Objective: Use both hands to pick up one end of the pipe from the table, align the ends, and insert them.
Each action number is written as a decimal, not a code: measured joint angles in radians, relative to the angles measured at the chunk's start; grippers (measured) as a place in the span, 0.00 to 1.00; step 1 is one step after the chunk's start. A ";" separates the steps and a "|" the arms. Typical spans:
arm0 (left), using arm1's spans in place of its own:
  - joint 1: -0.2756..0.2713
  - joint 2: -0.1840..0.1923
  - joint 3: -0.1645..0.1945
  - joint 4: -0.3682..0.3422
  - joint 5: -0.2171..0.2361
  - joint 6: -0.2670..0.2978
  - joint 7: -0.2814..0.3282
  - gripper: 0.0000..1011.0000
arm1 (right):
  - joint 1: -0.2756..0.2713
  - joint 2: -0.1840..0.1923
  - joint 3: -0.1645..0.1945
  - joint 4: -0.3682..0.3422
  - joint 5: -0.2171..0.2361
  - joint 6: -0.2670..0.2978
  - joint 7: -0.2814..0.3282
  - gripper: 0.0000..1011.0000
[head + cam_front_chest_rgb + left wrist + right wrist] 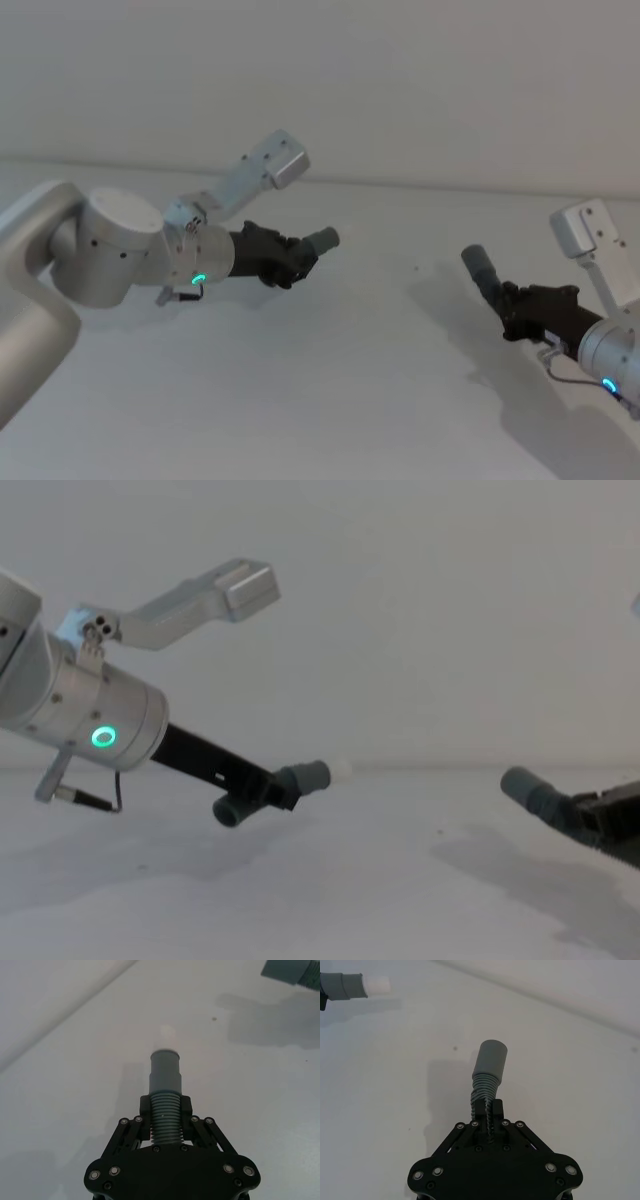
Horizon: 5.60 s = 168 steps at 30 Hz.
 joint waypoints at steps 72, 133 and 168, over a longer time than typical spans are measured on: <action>-0.310 0.127 0.441 -0.009 0.596 -0.527 0.118 0.31 | 0.189 0.227 -0.123 0.323 -0.743 -1.140 -0.225 0.06; -0.308 0.116 0.441 0.036 0.610 -0.650 0.172 0.31 | 0.465 0.189 -0.293 0.525 -1.059 -1.231 -0.302 0.06; -0.308 0.116 0.441 0.036 0.610 -0.651 0.172 0.31 | 0.522 0.199 -0.343 0.571 -1.117 -1.247 -0.349 0.06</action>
